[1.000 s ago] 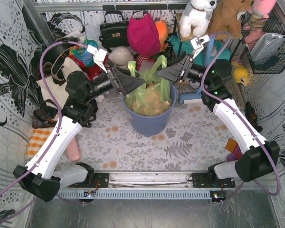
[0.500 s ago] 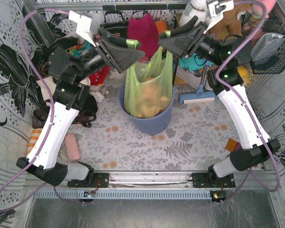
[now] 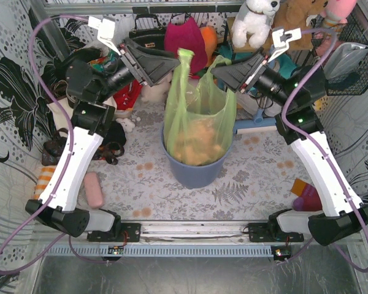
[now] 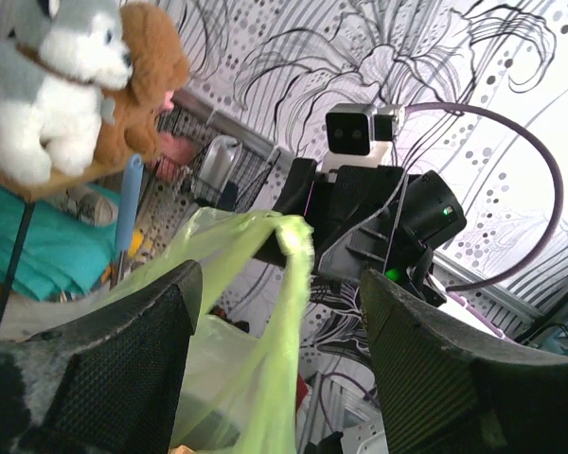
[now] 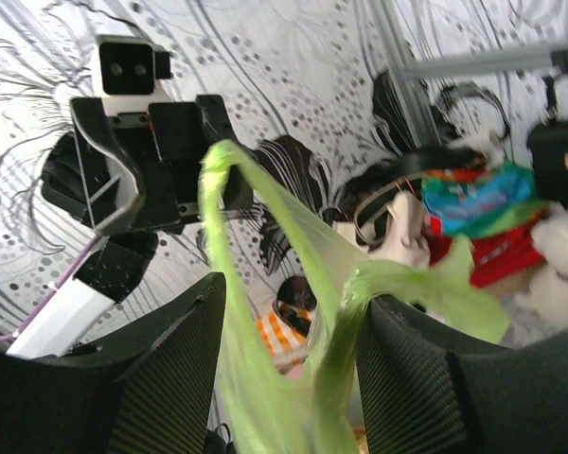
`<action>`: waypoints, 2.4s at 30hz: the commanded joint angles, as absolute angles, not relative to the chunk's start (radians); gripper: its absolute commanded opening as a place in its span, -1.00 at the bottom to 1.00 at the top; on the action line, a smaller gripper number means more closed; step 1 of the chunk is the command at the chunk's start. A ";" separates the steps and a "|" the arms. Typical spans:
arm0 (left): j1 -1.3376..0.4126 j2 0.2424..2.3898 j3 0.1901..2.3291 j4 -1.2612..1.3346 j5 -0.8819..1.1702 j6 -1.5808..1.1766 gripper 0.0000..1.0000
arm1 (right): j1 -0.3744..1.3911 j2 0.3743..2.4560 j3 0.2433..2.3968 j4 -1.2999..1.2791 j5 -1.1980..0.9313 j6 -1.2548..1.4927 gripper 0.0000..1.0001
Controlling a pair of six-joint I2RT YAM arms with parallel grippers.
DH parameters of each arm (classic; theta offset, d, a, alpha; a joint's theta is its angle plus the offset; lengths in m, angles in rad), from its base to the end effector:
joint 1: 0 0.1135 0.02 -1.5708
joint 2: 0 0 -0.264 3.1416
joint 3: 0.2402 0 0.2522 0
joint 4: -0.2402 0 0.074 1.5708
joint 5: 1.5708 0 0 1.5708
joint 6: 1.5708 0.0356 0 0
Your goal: Tie the trash bag
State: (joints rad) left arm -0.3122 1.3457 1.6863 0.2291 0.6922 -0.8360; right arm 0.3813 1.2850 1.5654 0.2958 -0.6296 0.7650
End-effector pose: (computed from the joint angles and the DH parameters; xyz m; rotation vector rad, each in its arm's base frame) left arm 0.2379 -0.1007 0.5639 0.3947 1.1873 -1.3534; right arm 0.2247 0.1127 0.5482 -0.4150 1.1422 1.3263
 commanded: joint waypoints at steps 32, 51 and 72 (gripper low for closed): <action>-0.337 1.296 1.575 0.146 0.887 -0.876 0.63 | 0.387 1.242 1.534 0.200 -0.613 0.765 0.10; -0.432 1.437 1.987 0.170 0.728 -0.821 0.60 | 0.402 1.398 1.901 0.127 -0.663 0.772 0.11; -0.422 1.502 2.017 0.242 0.705 -0.916 0.58 | 0.511 1.414 1.881 0.153 -0.579 0.769 0.04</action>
State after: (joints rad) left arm -0.4351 1.4807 1.8511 0.2173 0.7208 -0.9127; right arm 0.4812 1.3926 1.7103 0.1459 -0.5858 0.7956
